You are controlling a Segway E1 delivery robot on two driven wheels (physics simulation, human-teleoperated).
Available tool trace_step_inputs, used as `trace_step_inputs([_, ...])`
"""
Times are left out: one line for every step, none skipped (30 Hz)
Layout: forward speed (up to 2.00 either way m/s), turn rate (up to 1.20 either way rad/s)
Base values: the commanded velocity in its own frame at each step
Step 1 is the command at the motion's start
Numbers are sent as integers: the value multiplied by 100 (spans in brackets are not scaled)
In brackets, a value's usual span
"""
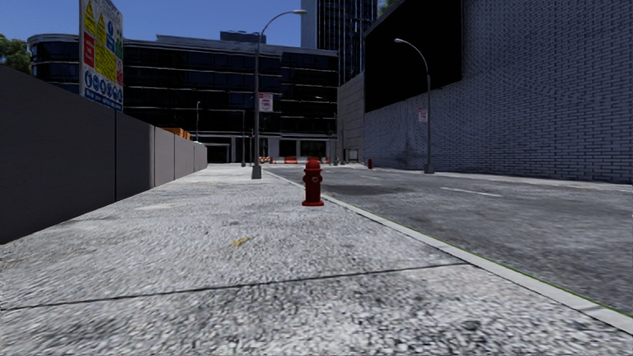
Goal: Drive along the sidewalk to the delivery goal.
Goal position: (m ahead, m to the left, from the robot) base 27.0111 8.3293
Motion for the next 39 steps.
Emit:
trace_step_inputs([200, 66])
trace_step_inputs([200, 66])
trace_step_inputs([200, 66])
trace_step_inputs([200, 66])
trace_step_inputs([200, 66])
trace_step_inputs([200, 66])
trace_step_inputs([200, 56])
trace_step_inputs([200, 40])
trace_step_inputs([200, 21])
trace_step_inputs([200, 0])
trace_step_inputs([200, 0])
trace_step_inputs([200, 0])
trace_step_inputs([200, 0])
trace_step_inputs([200, 0])
trace_step_inputs([200, 0])
trace_step_inputs([200, 0])
trace_step_inputs([200, 0])
trace_step_inputs([200, 0])
trace_step_inputs([200, 0])
trace_step_inputs([200, 0])
trace_step_inputs([200, 0])
trace_step_inputs([200, 0])
trace_step_inputs([200, 0])
trace_step_inputs([200, 0])
trace_step_inputs([200, 0])
trace_step_inputs([200, 0])
trace_step_inputs([200, 0])
trace_step_inputs([200, 0])
trace_step_inputs([200, 0])
trace_step_inputs([200, 0])
trace_step_inputs([200, 0])
trace_step_inputs([200, 0])
trace_step_inputs([200, 0])
trace_step_inputs([200, 0])
trace_step_inputs([200, 0])
trace_step_inputs([200, 12])
trace_step_inputs([200, 16])
trace_step_inputs([200, 16])
trace_step_inputs([200, 17])
